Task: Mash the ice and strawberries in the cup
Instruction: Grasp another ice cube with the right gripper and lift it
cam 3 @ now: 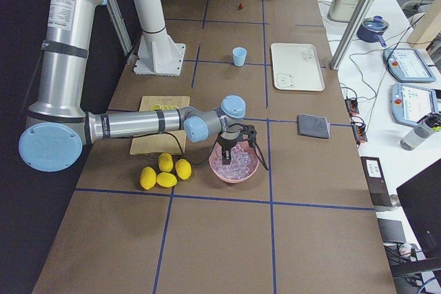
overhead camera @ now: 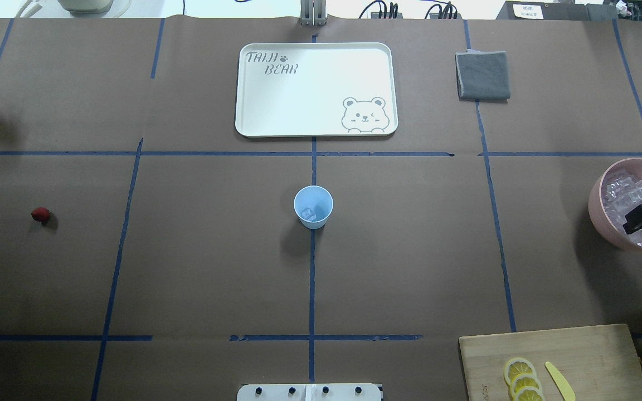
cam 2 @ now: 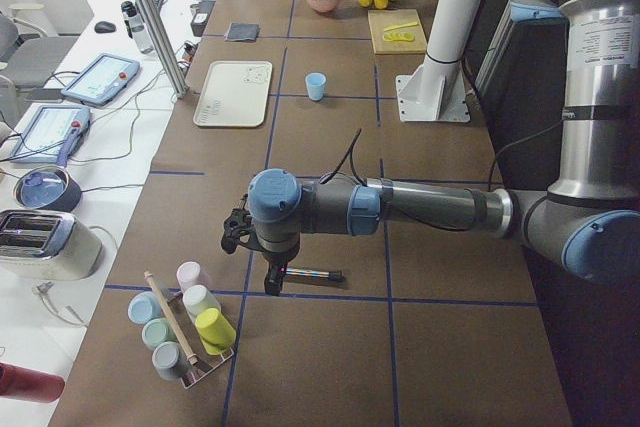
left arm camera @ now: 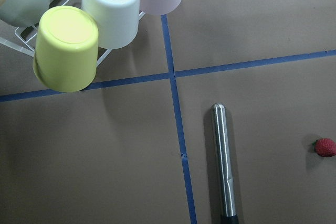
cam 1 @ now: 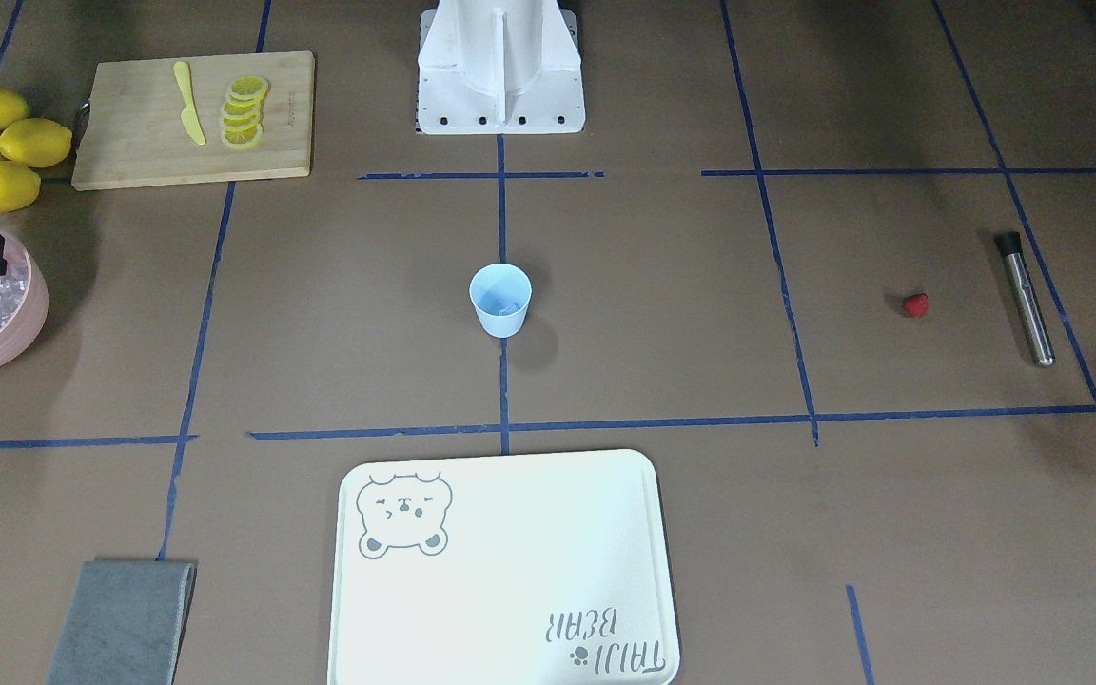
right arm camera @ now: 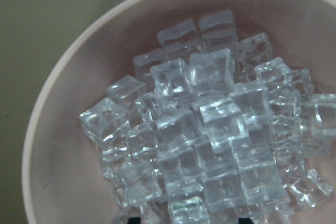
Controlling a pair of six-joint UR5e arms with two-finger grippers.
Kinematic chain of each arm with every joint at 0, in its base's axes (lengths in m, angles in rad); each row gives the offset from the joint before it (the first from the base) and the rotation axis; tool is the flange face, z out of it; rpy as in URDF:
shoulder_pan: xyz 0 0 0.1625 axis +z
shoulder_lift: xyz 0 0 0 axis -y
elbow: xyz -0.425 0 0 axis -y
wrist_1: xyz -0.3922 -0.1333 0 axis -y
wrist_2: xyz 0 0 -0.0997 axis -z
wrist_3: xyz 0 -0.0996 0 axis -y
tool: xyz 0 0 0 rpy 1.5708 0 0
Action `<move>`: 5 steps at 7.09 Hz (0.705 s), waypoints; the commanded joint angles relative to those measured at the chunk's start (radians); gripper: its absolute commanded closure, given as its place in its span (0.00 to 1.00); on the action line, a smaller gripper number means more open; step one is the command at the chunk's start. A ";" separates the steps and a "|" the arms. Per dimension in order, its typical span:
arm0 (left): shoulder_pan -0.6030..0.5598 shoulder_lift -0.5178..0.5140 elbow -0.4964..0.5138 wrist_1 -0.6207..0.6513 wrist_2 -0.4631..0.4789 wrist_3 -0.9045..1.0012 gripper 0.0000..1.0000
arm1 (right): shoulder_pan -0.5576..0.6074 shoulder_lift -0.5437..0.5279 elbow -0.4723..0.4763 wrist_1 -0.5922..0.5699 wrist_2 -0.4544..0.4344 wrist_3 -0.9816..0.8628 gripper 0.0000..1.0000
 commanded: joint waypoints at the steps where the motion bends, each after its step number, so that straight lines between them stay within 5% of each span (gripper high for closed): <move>1: 0.000 0.000 0.000 0.001 0.000 0.000 0.00 | -0.006 0.000 -0.001 0.001 0.000 -0.002 0.31; 3: 0.000 0.000 0.000 0.002 0.000 0.000 0.00 | -0.006 -0.002 -0.001 0.001 0.001 -0.003 0.44; 4: 0.000 0.000 -0.002 0.002 0.000 0.000 0.00 | -0.004 -0.002 0.008 0.004 -0.004 -0.006 0.79; 5: 0.000 0.000 -0.012 0.007 0.000 0.000 0.00 | -0.002 -0.002 0.010 0.004 -0.005 -0.027 0.97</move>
